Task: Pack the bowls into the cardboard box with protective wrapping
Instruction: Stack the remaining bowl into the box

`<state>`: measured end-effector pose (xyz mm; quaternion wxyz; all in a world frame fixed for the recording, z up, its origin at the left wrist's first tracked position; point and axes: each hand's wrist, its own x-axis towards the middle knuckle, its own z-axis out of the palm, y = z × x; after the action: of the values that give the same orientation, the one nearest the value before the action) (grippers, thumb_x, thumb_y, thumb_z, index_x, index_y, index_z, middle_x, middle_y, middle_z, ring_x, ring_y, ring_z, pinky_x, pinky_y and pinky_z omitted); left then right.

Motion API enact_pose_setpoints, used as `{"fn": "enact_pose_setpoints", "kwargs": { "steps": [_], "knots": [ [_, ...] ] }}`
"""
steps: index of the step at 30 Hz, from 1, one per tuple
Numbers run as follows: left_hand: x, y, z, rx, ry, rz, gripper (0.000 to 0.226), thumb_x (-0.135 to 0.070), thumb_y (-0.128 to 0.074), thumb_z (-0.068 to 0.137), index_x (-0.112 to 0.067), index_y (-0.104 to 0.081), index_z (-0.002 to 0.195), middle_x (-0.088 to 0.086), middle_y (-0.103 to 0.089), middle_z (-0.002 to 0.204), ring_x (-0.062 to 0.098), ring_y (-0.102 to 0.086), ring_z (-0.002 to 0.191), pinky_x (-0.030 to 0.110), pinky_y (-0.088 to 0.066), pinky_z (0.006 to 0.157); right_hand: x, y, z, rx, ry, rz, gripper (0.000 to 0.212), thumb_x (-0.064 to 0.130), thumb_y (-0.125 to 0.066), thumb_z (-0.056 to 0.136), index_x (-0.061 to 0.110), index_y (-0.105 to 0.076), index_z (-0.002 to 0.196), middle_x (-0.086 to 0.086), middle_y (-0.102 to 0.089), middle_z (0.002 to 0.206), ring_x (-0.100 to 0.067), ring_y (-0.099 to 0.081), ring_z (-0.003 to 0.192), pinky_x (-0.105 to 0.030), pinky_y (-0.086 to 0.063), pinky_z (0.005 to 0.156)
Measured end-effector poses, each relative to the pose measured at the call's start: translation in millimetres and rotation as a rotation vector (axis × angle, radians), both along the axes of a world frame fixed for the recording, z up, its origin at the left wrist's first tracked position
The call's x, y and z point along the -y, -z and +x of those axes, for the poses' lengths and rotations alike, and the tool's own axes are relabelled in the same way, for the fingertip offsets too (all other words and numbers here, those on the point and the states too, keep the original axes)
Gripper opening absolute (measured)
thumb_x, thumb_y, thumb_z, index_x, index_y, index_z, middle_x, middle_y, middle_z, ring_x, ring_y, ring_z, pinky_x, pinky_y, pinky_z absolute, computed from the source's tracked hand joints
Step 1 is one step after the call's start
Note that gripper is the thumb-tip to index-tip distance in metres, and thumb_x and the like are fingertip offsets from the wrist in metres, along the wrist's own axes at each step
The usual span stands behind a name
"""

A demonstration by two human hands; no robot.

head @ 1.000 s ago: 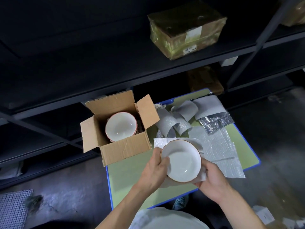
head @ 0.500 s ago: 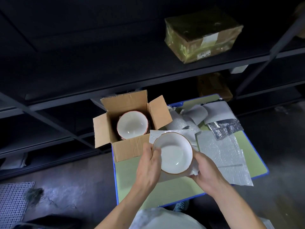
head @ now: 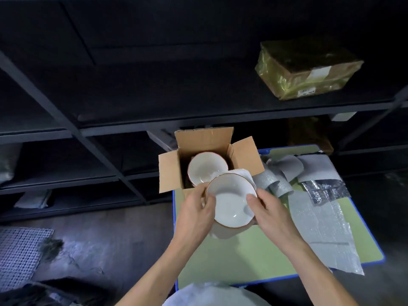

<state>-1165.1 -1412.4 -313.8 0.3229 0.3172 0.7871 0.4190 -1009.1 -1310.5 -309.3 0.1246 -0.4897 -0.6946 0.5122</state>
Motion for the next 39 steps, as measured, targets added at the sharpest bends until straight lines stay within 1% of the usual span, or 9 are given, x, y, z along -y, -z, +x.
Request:
{"fn": "enact_pose_setpoints", "kwargs": {
  "steps": [4, 8, 13, 18, 21, 26, 31, 34, 39],
  "knots": [
    [7, -3, -20, 0.001, -0.020, -0.006, 0.020, -0.036, -0.041, 0.097, -0.041, -0.060, 0.101, -0.023, -0.053, 0.066, 0.002, -0.048, 0.063, 0.026, -0.035, 0.056, -2, -5, -20, 0.044, -0.082, 0.131, 0.032, 0.038, -0.051, 0.098, 0.017, -0.046, 0.075, 0.007, -0.038, 0.058, -0.010, -0.037, 0.056, -0.028, -0.033, 0.051],
    [8, -4, -36, -0.021, -0.023, 0.012, 0.018, -0.039, -0.041, 0.096, -0.034, -0.058, 0.094, -0.012, -0.055, 0.077, 0.011, -0.050, 0.069, 0.033, -0.043, 0.062, -5, -11, -34, -0.016, -0.090, 0.034, 0.035, 0.029, -0.052, 0.101, 0.024, -0.048, 0.067, 0.015, -0.042, 0.055, -0.005, -0.046, 0.048, -0.012, -0.042, 0.043],
    [0, -6, -52, 0.046, 0.017, 0.022, 0.020, -0.045, -0.041, 0.098, -0.043, -0.060, 0.103, -0.016, -0.060, 0.086, 0.009, -0.055, 0.072, 0.034, -0.051, 0.067, -25, -21, -44, 0.002, -0.174, -0.050, 0.021, 0.022, -0.051, 0.101, 0.022, -0.066, 0.088, -0.007, -0.064, 0.077, -0.015, -0.062, 0.066, -0.047, -0.061, 0.078],
    [-23, -11, -67, -0.001, 0.045, 0.064, 0.029, -0.036, -0.040, 0.102, -0.034, -0.061, 0.123, -0.017, -0.066, 0.100, 0.007, -0.060, 0.095, 0.026, -0.045, 0.072, -52, -22, -68, 0.037, -0.194, 0.087, 0.023, 0.016, -0.052, 0.099, 0.030, -0.069, 0.095, 0.002, -0.072, 0.079, -0.012, -0.069, 0.071, -0.031, -0.061, 0.064],
    [-45, -14, -84, -0.059, 0.043, 0.058, 0.031, -0.029, -0.039, 0.104, -0.022, -0.064, 0.121, -0.008, -0.065, 0.097, 0.016, -0.062, 0.094, 0.036, -0.056, 0.076, -73, -19, -86, 0.036, -0.197, 0.152, 0.025, 0.018, -0.052, 0.098, 0.037, -0.067, 0.099, 0.010, -0.073, 0.083, -0.003, -0.069, 0.070, -0.012, -0.051, 0.053],
    [-73, -2, -104, -0.245, 0.014, -0.086, 0.034, -0.034, -0.039, 0.102, -0.026, -0.064, 0.123, -0.004, -0.069, 0.098, 0.017, -0.064, 0.092, 0.044, -0.057, 0.080, -99, -1, -110, 0.184, -0.213, 0.215, 0.035, 0.025, -0.056, 0.096, 0.040, -0.055, 0.127, 0.007, -0.064, 0.113, -0.012, -0.063, 0.105, -0.039, -0.059, 0.082],
    [-85, 26, -108, -0.372, -0.013, -0.154, 0.024, -0.030, -0.045, 0.098, -0.020, -0.065, 0.090, -0.006, -0.061, 0.071, 0.016, -0.059, 0.073, 0.039, -0.053, 0.065, -104, 17, -116, 0.237, -0.246, 0.163, 0.043, 0.016, -0.055, 0.094, 0.032, -0.049, 0.133, 0.014, -0.059, 0.091, -0.013, -0.067, 0.075, -0.039, -0.060, 0.069],
    [-86, 37, -105, -0.406, -0.030, -0.130, 0.022, -0.034, -0.045, 0.099, -0.028, -0.066, 0.094, -0.019, -0.053, 0.070, 0.004, -0.055, 0.069, 0.019, -0.037, 0.054, -102, 25, -116, 0.254, -0.248, 0.129, 0.046, 0.014, -0.054, 0.094, 0.032, -0.046, 0.135, 0.009, -0.059, 0.101, -0.019, -0.068, 0.079, -0.045, -0.059, 0.071],
    [-88, 46, -106, -0.418, -0.018, -0.195, 0.023, -0.029, -0.045, 0.099, -0.023, -0.067, 0.102, -0.013, -0.057, 0.083, 0.005, -0.052, 0.070, 0.018, -0.037, 0.053, -98, 34, -120, 0.318, -0.276, 0.141, 0.048, 0.013, -0.051, 0.093, 0.032, -0.043, 0.136, 0.001, -0.061, 0.111, -0.021, -0.065, 0.084, -0.043, -0.057, 0.072]
  ]
}}
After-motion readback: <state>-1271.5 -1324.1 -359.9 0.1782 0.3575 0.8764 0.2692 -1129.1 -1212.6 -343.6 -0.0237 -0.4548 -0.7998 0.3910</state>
